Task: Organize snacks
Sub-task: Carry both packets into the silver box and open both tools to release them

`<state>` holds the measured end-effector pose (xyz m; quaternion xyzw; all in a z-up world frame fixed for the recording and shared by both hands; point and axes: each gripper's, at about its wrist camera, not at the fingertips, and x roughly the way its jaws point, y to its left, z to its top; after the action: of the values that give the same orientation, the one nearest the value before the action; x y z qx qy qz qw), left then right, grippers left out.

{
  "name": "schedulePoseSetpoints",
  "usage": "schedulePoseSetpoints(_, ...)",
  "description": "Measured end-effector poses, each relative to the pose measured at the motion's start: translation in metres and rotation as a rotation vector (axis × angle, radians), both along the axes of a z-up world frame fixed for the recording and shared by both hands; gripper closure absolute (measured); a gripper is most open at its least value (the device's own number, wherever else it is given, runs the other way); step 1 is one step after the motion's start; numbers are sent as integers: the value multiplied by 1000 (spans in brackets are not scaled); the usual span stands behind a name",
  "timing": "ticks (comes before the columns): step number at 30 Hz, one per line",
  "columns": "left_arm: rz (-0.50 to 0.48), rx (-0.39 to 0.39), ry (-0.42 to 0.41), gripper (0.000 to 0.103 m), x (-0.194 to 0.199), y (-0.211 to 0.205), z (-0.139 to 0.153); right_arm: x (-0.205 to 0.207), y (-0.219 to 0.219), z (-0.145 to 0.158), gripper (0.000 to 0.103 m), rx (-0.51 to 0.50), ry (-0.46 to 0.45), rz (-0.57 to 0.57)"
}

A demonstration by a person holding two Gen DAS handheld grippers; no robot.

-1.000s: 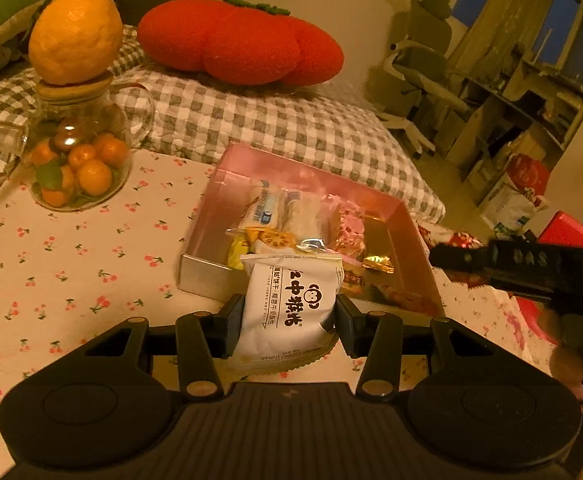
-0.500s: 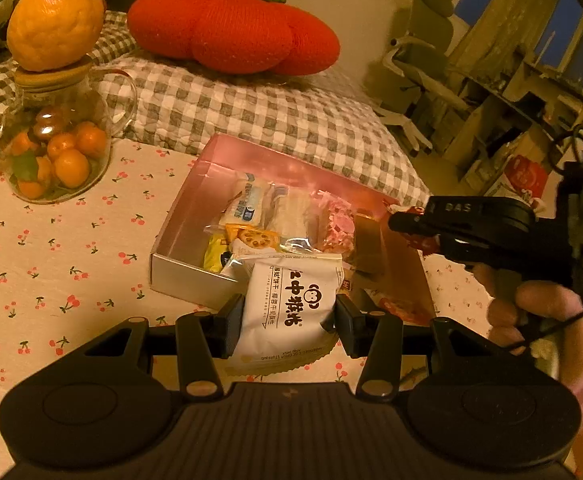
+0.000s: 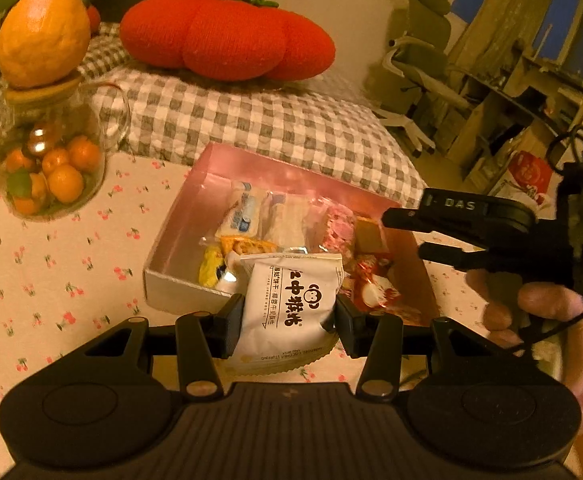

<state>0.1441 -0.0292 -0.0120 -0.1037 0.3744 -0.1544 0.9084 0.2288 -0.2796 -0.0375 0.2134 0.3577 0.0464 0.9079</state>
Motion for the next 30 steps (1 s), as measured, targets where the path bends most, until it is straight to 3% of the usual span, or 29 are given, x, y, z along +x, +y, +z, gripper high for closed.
schedulePoseSetpoints(12,16,143,-68,59,43,-9,-1,-9,8,11,36,-55,-10,54)
schedulePoseSetpoints(30,29,258,-95,58,103,-27,-9,-7,-1,6,35,-91,3,39)
